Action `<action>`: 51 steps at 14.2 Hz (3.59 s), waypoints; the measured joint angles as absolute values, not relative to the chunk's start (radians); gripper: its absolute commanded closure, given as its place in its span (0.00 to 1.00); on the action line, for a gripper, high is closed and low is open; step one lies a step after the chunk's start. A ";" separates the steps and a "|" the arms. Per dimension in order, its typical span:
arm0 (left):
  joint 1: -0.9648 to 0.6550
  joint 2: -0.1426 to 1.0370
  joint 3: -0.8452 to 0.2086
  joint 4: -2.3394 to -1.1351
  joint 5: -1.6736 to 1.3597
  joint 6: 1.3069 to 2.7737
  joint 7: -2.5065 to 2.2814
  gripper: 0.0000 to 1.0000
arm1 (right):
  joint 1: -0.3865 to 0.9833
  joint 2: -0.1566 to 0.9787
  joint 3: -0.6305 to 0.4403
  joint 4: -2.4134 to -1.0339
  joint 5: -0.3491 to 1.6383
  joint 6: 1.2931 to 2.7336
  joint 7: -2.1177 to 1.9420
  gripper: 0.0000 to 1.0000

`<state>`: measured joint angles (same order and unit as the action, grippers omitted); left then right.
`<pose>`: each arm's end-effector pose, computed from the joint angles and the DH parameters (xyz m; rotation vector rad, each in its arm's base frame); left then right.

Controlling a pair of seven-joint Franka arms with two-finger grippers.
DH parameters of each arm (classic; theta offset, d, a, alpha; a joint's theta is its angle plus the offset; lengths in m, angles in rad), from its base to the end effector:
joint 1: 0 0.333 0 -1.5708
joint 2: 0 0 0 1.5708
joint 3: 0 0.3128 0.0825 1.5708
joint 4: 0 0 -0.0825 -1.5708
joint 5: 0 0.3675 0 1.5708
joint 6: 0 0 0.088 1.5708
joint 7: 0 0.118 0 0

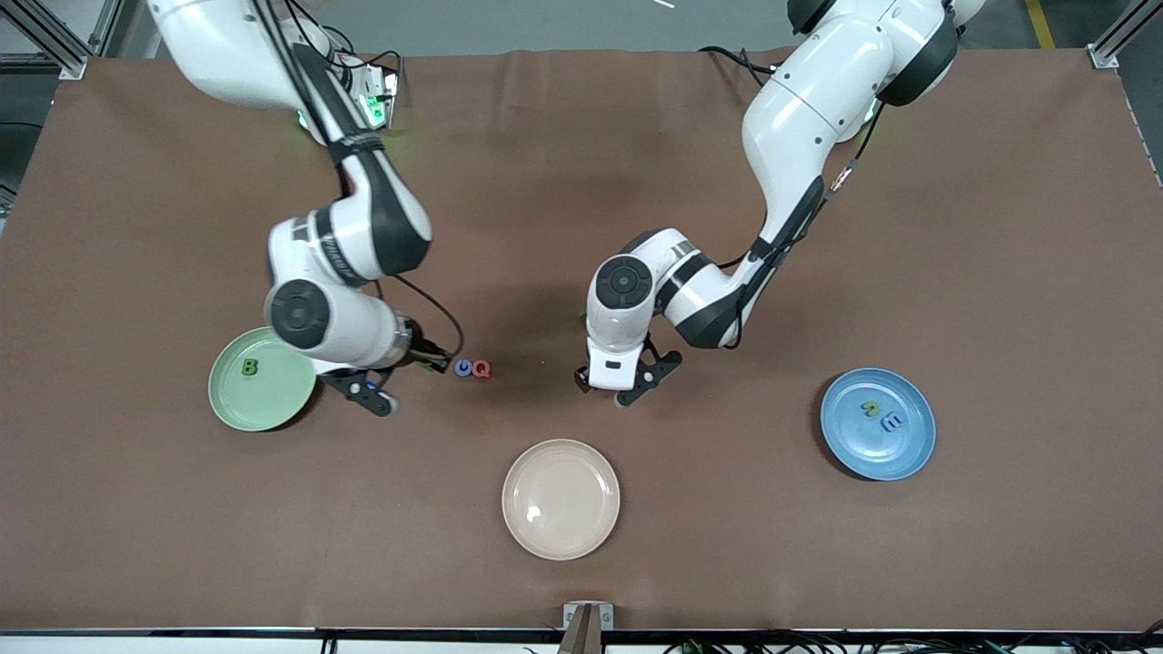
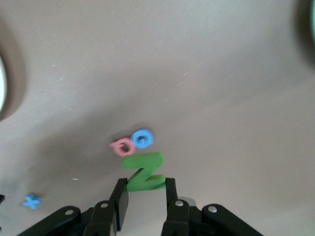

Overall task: Sort upper and lower case letters into plates
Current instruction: 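Grasp the x with the left gripper while the right gripper carries the Z, then release the x with the left gripper while the right gripper releases the Z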

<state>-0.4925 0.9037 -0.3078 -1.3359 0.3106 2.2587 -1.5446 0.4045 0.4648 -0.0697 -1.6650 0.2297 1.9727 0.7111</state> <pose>0.5519 -0.4796 0.2020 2.9122 1.0182 0.0503 0.5962 0.2299 0.3221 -2.9644 0.7222 0.3365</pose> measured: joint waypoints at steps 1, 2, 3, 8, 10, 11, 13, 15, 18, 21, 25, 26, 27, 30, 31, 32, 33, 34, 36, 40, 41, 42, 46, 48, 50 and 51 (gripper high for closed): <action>-0.502 0.912 -0.308 -1.328 0.311 2.259 -1.553 0.27 | 0.373 0.443 -0.072 -1.701 0.230 1.975 0.634 0.96; -0.511 0.922 -0.308 -1.320 0.311 2.259 -1.557 0.28 | 0.339 0.422 -0.074 -1.740 0.230 1.981 0.555 0.96; -0.520 0.932 -0.307 -1.314 0.311 2.259 -1.557 0.30 | 0.305 0.402 -0.076 -1.778 0.229 1.990 0.478 0.96; -0.541 0.954 -0.307 -1.307 0.311 2.220 -1.558 0.42 | 0.150 0.333 -0.087 -1.943 0.207 2.108 0.137 0.96; -0.542 0.956 -0.307 -1.307 0.311 2.209 -1.558 0.47 | 0.103 0.332 -0.088 -2.008 0.181 2.216 0.039 0.96; -0.542 0.957 -0.307 -1.307 0.311 2.208 -1.558 0.51 | 0.083 0.333 -0.088 -2.036 0.174 2.269 -0.003 0.96; -0.542 0.958 -0.306 -1.306 0.311 2.207 -1.558 0.63 | 0.049 0.335 -0.088 -2.072 0.170 2.337 -0.070 0.96; -0.542 0.959 -0.306 -1.302 0.311 2.205 -1.558 0.81 | 0.024 0.345 -0.088 -2.093 0.170 2.380 -0.131 0.96; -0.542 0.959 -0.305 -1.297 0.311 2.203 -1.558 0.99 | 0.011 0.358 -0.088 -2.154 0.170 2.482 -0.182 0.96; -0.524 0.952 -0.298 -1.275 0.311 2.139 -1.559 1.00 | 0.008 0.361 -0.087 -2.197 0.169 2.505 -0.188 0.94; -0.419 0.876 -0.299 -1.258 0.311 1.990 -1.502 1.00 | -0.003 0.367 -0.088 -2.210 0.169 2.488 -0.189 0.92; -0.392 0.855 -0.299 -1.260 0.311 1.960 -1.485 1.00 | -0.011 0.371 -0.088 -2.211 0.169 2.487 -0.190 0.90; -0.365 0.838 -0.299 -1.266 0.311 1.940 -1.465 1.00 | -0.017 0.375 -0.088 -2.211 0.169 2.487 -0.191 0.90; -0.274 0.790 -0.299 -1.321 0.311 1.928 -1.359 1.00 | -0.027 0.381 -0.088 -2.211 0.168 2.487 -0.192 0.84; -0.240 0.771 -0.299 -1.349 0.311 1.928 -1.319 1.00 | -0.029 0.382 -0.088 -2.211 0.168 2.486 -0.192 0.83; -0.202 0.748 -0.299 -1.382 0.311 1.928 -1.278 1.00 | -0.029 0.383 -0.088 -2.211 0.168 2.486 -0.192 0.74; -0.165 0.726 -0.299 -1.415 0.311 1.928 -1.242 1.00 | -0.029 0.384 -0.087 -2.211 0.168 2.486 -0.192 0.58; -0.128 0.704 -0.300 -1.451 0.311 1.930 -1.207 1.00 | -0.029 0.384 -0.087 -2.211 0.168 2.486 -0.192 0.42; -0.066 0.672 -0.301 -1.515 0.311 1.948 -1.152 1.00 | -0.029 0.384 -0.086 -2.210 0.168 2.486 -0.192 0.17; 0.023 0.653 -0.301 -1.622 0.339 2.058 -1.110 0.99 | -0.020 0.378 -0.077 -2.197 0.167 2.468 -0.192 0.02; 0.046 0.653 -0.300 -1.647 0.343 2.103 -1.095 0.99 | -0.008 0.371 -0.074 -2.183 0.167 2.441 -0.191 0.02; 0.071 0.653 -0.300 -1.668 0.346 2.143 -1.071 0.98 | 0.010 0.362 -0.073 -2.161 0.167 2.399 -0.181 0.02; 0.157 0.653 -0.301 -1.690 0.346 2.198 -0.958 0.91 | 0.136 0.324 -0.067 -2.039 0.167 2.200 0.060 0.02; 0.175 0.653 -0.302 -1.694 0.346 2.225 -0.941 0.73 | 0.207 0.319 -0.062 -1.990 0.167 2.155 0.208 0.02; 0.176 0.653 -0.303 -1.701 0.346 2.247 -0.941 0.33 | 0.274 0.320 -0.059 -1.955 0.167 2.149 0.389 0.02; 0.176 0.654 -0.306 -1.702 0.346 2.252 -0.941 0.14 | 0.308 0.325 -0.059 -1.940 0.168 2.148 0.498 0.02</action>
